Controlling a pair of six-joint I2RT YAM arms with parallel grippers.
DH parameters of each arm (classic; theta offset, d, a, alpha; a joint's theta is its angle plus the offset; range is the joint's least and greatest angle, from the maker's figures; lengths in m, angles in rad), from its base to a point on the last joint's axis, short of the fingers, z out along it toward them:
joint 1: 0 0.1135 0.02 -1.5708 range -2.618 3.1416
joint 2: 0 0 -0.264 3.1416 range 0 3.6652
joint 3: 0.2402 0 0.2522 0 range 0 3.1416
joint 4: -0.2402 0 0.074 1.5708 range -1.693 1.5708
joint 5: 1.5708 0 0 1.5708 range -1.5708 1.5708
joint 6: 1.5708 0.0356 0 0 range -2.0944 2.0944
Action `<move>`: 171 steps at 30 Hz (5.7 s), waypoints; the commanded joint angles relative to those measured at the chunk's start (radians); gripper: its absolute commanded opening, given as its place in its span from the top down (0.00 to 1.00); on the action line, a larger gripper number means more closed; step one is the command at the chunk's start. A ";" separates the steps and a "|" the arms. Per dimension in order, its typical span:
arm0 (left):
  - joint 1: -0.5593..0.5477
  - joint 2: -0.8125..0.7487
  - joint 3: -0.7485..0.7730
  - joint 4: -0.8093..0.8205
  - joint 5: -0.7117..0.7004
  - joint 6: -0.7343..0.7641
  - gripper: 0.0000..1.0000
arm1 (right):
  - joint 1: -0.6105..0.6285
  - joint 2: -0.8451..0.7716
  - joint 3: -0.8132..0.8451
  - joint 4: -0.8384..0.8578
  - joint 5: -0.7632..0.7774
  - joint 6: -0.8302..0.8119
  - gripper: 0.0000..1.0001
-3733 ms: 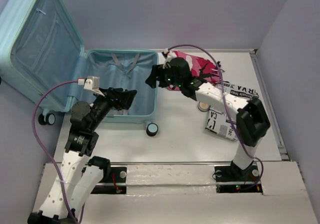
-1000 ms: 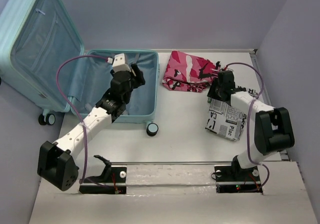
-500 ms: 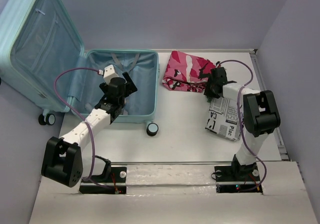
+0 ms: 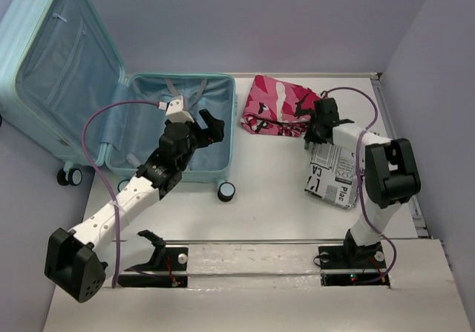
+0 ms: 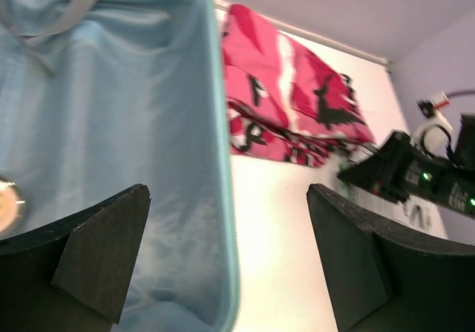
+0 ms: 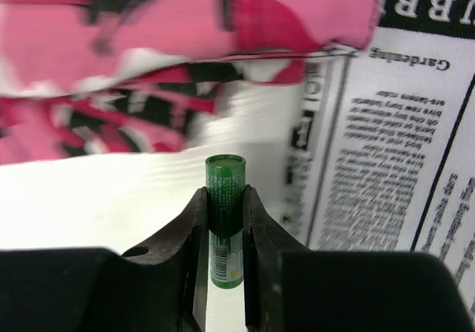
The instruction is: Pack the luggage
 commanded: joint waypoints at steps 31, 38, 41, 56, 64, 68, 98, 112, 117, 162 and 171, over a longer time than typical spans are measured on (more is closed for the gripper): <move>-0.422 0.272 0.164 0.124 0.315 0.002 0.01 | -0.277 -0.646 -0.319 0.093 0.042 0.196 0.00; -0.461 0.708 0.448 0.057 0.370 0.000 0.01 | -0.611 -0.746 -0.531 0.099 0.100 0.210 0.00; -0.459 0.804 0.506 0.052 0.353 -0.006 0.01 | -0.674 -0.680 -0.530 0.123 0.019 0.181 0.00; -0.435 1.113 0.724 0.061 0.548 -0.079 0.01 | -0.716 -0.244 -0.446 0.194 -0.475 0.107 0.03; -0.436 1.177 0.741 0.086 0.574 -0.130 0.05 | -0.716 -0.137 -0.450 0.214 -0.671 0.152 0.18; -0.447 1.205 0.761 0.086 0.575 -0.133 0.11 | -0.716 -0.135 -0.505 0.281 -0.682 0.175 0.20; -0.484 1.118 0.714 0.181 0.509 -0.165 0.94 | -0.707 -0.408 -0.765 0.746 -0.862 0.422 0.93; -0.464 0.866 0.746 0.204 0.499 -0.165 0.94 | -0.535 -0.947 -0.516 0.323 -0.748 0.344 0.93; -0.356 0.634 0.564 0.201 0.419 -0.135 0.94 | -0.146 -0.829 -0.284 0.349 -0.566 0.347 0.93; 0.397 -0.303 0.179 -0.381 0.377 0.181 0.01 | 0.260 0.130 0.625 -0.001 -0.149 -0.083 0.44; 0.357 -0.473 0.072 -0.335 0.459 0.200 0.01 | 0.260 0.369 0.772 -0.081 -0.061 -0.140 0.44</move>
